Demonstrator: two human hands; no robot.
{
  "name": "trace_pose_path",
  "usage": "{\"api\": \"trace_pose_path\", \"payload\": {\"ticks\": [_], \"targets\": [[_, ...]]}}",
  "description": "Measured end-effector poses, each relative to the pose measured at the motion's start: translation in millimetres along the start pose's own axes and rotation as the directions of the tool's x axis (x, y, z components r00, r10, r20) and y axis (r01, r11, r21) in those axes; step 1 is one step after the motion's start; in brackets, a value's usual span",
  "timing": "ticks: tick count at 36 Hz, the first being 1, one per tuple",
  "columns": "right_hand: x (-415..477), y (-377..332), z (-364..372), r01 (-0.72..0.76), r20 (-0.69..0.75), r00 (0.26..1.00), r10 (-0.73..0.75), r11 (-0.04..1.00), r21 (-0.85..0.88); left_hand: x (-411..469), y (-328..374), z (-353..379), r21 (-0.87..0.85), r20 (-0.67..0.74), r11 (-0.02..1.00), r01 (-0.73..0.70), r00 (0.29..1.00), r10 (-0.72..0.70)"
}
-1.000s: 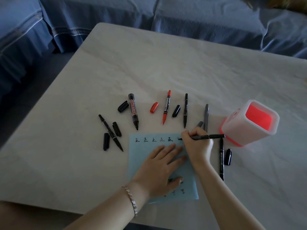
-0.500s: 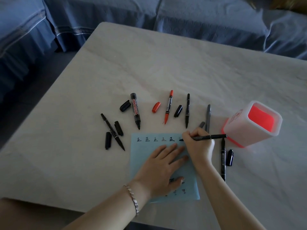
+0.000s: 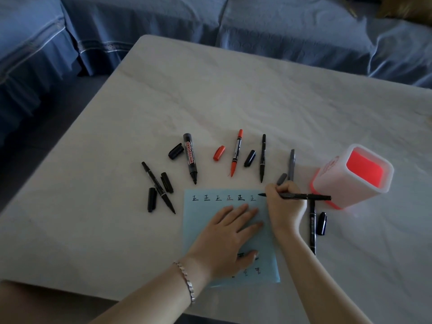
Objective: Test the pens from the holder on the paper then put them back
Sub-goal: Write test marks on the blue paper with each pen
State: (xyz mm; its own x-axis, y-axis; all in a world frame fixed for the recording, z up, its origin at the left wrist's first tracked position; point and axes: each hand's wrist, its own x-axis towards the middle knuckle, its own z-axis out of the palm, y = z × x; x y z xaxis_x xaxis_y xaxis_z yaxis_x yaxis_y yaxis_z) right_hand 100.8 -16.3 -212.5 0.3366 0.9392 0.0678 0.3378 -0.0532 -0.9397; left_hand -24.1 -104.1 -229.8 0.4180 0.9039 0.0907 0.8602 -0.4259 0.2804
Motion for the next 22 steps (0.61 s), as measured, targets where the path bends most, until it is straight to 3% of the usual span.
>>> {"api": "trace_pose_path", "payload": {"ticks": [7, 11, 17, 22], "targets": [[5.9, -15.0, -7.2, -0.141, 0.093, 0.987, 0.131, 0.984, 0.112, -5.9, -2.2, -5.5, -0.198, -0.214, 0.979, -0.050, 0.977, 0.007], [15.3, -26.6, -14.9, -0.087, 0.223, 0.969, 0.105, 0.992, -0.088, -19.1, -8.3, -19.2, -0.205, -0.320, 0.976, -0.075, 0.947, 0.006], [24.6, -47.6, -14.6, 0.004, 0.361, 0.925, 0.115, 0.949, -0.314, -58.9, -37.2, -31.3, -0.055, -0.244, 0.998, -0.021, 0.970, 0.007], [24.3, -57.6, 1.8, 0.149, 0.485, 0.873, 0.054, 0.917, -0.369, -75.8, -46.3, -30.4, 0.043, -0.046, 0.998, 0.044, 0.998, -0.042]]}}
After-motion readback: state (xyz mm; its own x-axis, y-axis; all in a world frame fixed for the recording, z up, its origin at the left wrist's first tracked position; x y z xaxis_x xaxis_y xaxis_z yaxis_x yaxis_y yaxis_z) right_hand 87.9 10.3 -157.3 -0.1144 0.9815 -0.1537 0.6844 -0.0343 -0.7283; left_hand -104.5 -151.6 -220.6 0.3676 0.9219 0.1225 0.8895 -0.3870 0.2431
